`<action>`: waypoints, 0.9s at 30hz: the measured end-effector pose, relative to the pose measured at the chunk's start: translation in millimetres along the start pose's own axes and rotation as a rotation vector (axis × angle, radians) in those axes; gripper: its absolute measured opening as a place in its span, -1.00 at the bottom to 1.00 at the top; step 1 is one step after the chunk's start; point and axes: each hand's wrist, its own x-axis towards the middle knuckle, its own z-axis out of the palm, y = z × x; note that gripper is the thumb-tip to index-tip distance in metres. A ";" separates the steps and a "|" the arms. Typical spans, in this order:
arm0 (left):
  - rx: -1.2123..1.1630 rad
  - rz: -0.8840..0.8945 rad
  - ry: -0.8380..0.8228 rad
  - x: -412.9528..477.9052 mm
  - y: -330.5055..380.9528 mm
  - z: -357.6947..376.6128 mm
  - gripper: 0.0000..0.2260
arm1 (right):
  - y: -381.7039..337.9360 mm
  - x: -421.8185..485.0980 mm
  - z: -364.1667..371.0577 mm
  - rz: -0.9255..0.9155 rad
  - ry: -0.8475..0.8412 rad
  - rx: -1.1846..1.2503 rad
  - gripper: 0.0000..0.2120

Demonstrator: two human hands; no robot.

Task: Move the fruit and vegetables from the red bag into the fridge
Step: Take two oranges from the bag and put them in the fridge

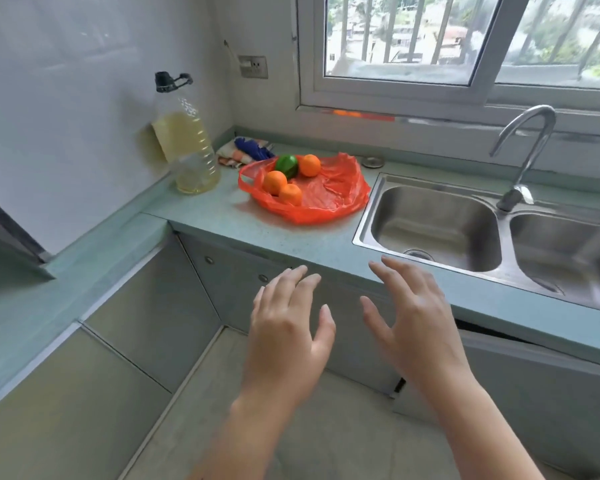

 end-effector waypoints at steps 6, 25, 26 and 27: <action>-0.027 -0.087 0.020 69.3 -91.7 25.0 -0.62 | -5.7 82.1 80.6 -0.017 -0.044 -0.017 -0.61; -0.104 -0.216 -0.155 269.0 -267.6 111.5 -0.54 | 14.1 280.3 274.9 0.008 -0.209 0.000 -0.62; -0.099 -0.210 -0.160 280.6 -271.3 119.6 -0.55 | 21.5 289.4 285.2 0.012 -0.226 0.002 -0.62; -0.090 -0.201 -0.166 291.9 -274.9 127.7 -0.55 | 29.1 298.5 295.0 0.018 -0.245 0.007 -0.62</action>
